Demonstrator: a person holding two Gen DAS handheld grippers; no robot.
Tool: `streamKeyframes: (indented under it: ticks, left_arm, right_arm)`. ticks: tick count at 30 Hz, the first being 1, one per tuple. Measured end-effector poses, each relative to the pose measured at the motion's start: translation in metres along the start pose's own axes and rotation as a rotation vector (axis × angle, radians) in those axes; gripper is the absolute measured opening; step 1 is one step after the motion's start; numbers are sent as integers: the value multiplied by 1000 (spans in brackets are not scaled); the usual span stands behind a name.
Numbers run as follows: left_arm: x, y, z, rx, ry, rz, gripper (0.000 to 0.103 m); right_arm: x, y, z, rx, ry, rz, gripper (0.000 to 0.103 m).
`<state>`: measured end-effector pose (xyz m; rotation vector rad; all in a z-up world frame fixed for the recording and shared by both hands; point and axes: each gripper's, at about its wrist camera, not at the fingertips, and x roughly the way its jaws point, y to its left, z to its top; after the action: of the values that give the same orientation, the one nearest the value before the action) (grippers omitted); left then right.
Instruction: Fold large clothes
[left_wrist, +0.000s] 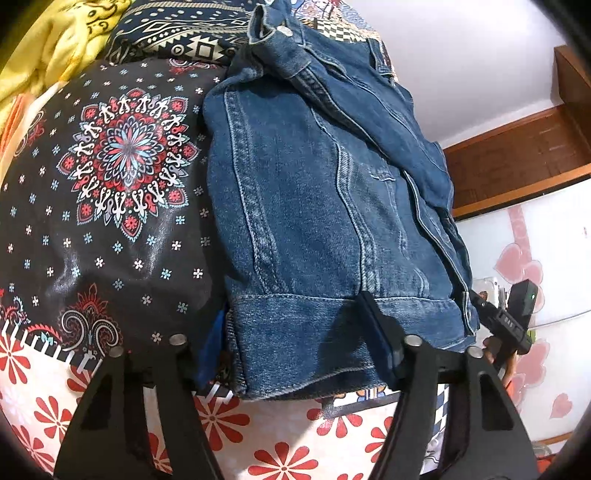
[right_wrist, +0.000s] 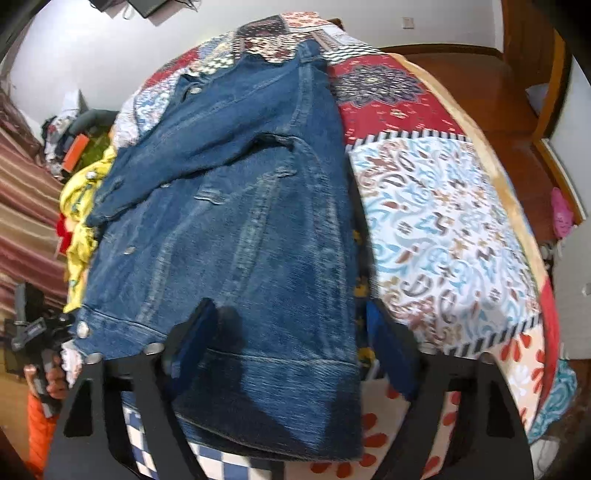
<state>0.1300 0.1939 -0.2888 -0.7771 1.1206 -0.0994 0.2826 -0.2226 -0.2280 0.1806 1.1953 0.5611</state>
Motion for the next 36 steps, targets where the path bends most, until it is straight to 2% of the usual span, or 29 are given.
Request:
streamKeyframes:
  ticks: [1,2,3,4,6,10,15,20,25,29,36]
  left_arm:
    - [-1,-1,0,2,-2,-9,53]
    - [-3,-4,0,9,-8,-9,45]
    - [-5,-8,0,24,-19,5,28]
    - [-6,-12,3,39,-27,17,21]
    - [-16,-20,6,69,-59,20,16]
    - [-37,-41,22,121,-131,23,14]
    - [-69,-75,62,169,-237,-40,14]
    - [-93,-101,117,210,-329,-85,13]
    - [-93,-108,187,179,-415,-39,13]
    - [-63,-98,235,124,-410,-1,13]
    - [22,-56,282,58,-281,139,14]
  right_arm:
    - [1,2,2,-4,6,16,59]
    - [3,2,3,-5,8,11,54]
    - [6,5,5,-12,9,-2,42]
    - [8,7,7,-18,11,-17,34]
    - [8,5,9,-14,22,1,24]
    - [-4,15,18,-65,-15,24,20]
    - [-27,40,48,-149,-114,51,17]
    - [-47,65,96,-204,-247,52,16]
    - [-57,64,166,-145,-369,38,16]
    - [-30,55,201,-99,-371,6,16]
    - [74,40,236,-117,-232,-148,17]
